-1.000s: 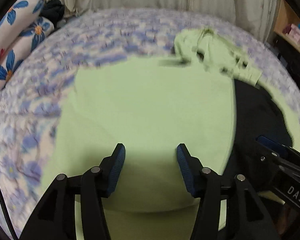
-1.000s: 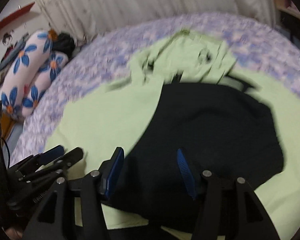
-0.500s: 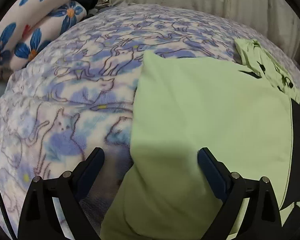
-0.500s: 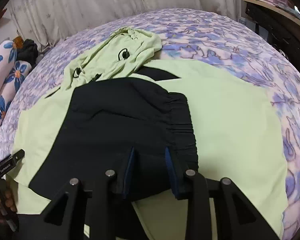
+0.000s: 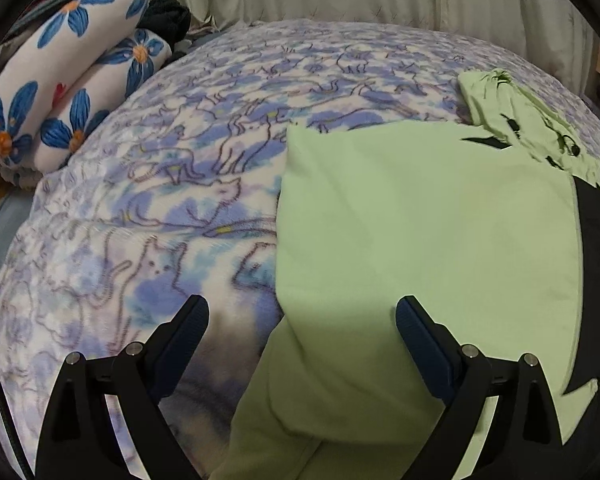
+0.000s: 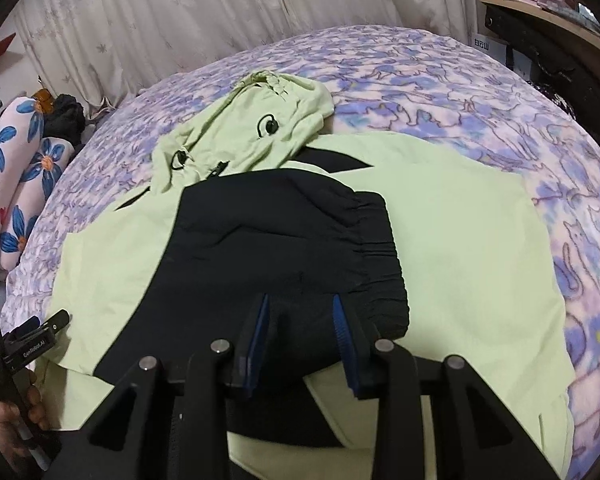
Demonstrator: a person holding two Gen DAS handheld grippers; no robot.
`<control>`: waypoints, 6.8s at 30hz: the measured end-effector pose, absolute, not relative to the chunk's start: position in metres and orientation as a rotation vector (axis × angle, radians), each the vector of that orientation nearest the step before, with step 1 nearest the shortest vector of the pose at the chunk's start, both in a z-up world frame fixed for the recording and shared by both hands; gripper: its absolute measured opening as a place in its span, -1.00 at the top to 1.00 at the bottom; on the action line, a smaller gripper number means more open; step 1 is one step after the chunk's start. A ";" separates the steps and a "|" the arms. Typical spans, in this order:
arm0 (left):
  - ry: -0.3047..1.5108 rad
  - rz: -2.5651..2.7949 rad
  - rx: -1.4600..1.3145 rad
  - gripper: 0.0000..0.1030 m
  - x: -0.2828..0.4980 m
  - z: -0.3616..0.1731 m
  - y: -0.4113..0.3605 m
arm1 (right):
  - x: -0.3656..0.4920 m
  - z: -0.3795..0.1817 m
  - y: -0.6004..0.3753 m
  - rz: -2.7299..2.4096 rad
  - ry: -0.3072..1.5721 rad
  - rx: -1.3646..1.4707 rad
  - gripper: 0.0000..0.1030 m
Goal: Fold large clothes
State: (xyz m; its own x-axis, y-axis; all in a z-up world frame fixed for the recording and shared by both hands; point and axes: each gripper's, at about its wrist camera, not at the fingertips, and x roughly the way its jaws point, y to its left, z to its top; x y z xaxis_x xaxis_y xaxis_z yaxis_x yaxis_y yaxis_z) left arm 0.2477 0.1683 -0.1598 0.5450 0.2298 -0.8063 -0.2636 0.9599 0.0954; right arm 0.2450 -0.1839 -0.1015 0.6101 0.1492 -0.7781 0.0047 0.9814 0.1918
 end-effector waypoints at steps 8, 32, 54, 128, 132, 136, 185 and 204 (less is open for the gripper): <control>0.923 0.251 -0.046 -0.83 0.225 -0.128 0.162 | 0.224 -0.082 -0.180 0.110 0.903 0.198 0.35; 0.997 0.082 -0.064 -0.98 0.121 -0.105 0.126 | 0.113 -0.095 -0.190 0.141 0.983 0.265 -0.18; 0.871 0.093 -0.104 -0.98 -0.004 -0.039 0.125 | -0.007 -0.046 -0.235 0.068 0.810 0.257 -0.24; 0.924 -0.228 -0.564 0.95 0.029 -0.047 0.189 | 0.015 -0.017 -0.321 0.214 0.770 0.441 0.89; 0.894 -0.226 -0.604 0.95 0.071 -0.031 0.193 | 0.051 0.002 -0.328 0.210 0.725 0.475 0.89; 0.871 -0.179 -0.599 0.94 0.120 -0.024 0.203 | 0.096 0.007 -0.337 0.181 0.713 0.524 0.89; 1.040 -0.167 0.126 -0.68 0.309 -0.152 0.168 | 0.291 -0.122 -0.338 0.061 1.009 0.203 -0.18; 0.949 -0.072 -0.185 0.83 0.324 -0.111 0.196 | 0.273 -0.074 -0.336 -0.006 0.797 0.119 0.92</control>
